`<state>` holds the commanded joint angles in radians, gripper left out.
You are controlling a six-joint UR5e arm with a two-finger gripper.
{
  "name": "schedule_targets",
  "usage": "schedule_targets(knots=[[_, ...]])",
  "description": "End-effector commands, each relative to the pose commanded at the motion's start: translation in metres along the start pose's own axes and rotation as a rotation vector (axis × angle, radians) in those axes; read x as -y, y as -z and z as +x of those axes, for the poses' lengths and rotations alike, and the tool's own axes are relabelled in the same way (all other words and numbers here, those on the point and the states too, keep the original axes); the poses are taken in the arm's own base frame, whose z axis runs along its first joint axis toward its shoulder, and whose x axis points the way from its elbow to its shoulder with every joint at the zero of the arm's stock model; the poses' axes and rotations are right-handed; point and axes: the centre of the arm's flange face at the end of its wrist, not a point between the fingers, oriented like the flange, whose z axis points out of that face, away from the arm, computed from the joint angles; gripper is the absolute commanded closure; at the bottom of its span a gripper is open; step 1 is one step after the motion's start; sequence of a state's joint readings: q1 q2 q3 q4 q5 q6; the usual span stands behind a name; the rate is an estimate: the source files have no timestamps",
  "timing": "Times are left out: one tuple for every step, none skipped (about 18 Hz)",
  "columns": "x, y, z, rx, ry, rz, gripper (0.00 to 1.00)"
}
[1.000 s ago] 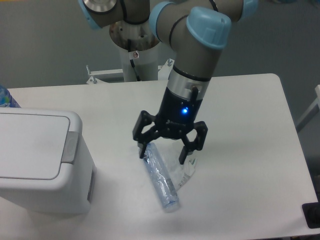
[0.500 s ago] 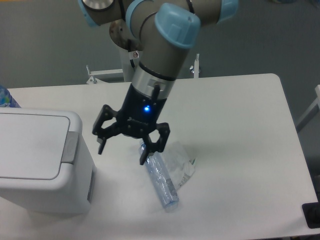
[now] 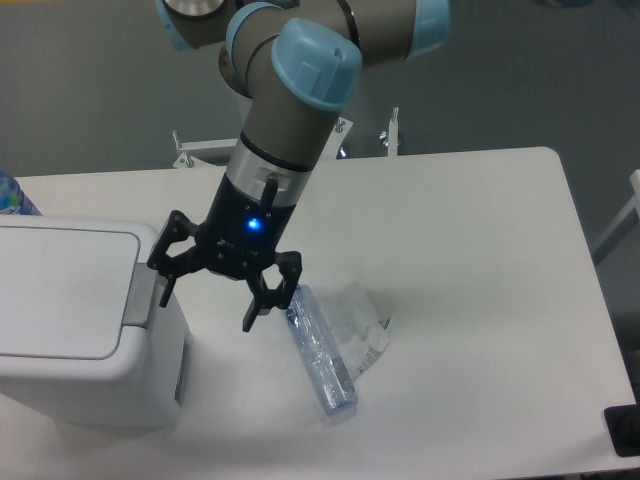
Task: Open the trash can
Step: 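Lower the gripper onto the trash can lid edge and push it open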
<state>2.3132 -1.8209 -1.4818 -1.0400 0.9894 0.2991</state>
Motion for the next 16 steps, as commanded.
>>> schedule_targets(knots=[[-0.0015,-0.0012,0.0008,-0.002,0.0,-0.003,0.0],[-0.002,-0.0018,0.0006,-0.002,0.001,-0.004,0.0],[-0.0021,-0.0031,0.0032,-0.004,0.001,-0.006,0.0],[-0.0022,-0.0052,0.0053,-0.007,0.001,-0.009,0.0],[-0.0033,-0.0064,0.0047,-0.006,0.003,-0.012,0.0],[-0.0043,-0.0075,0.0043,-0.007,0.004,-0.014,0.0],[-0.005,-0.0093,0.0044,-0.008,0.005,-0.017,0.0],[-0.0053,-0.0089,0.0048,-0.008,0.004,-0.016,0.0],[-0.0063,-0.0091,0.0049,-0.008,0.005,-0.017,0.0],[-0.0064,-0.0092,0.0049,-0.009,0.006,-0.019,0.0],[-0.0064,-0.0101,0.0066,-0.01,0.003,-0.02,0.0],[-0.0065,-0.0109,0.0084,-0.012,0.001,-0.021,0.0],[-0.0065,-0.0109,0.0084,-0.012,0.001,-0.021,0.0],[-0.0065,-0.0109,0.0084,-0.012,0.001,-0.021,0.0],[-0.0065,-0.0109,0.0084,-0.012,0.002,-0.021,0.0],[-0.0065,-0.0109,0.0084,-0.012,0.003,-0.021,0.0]])
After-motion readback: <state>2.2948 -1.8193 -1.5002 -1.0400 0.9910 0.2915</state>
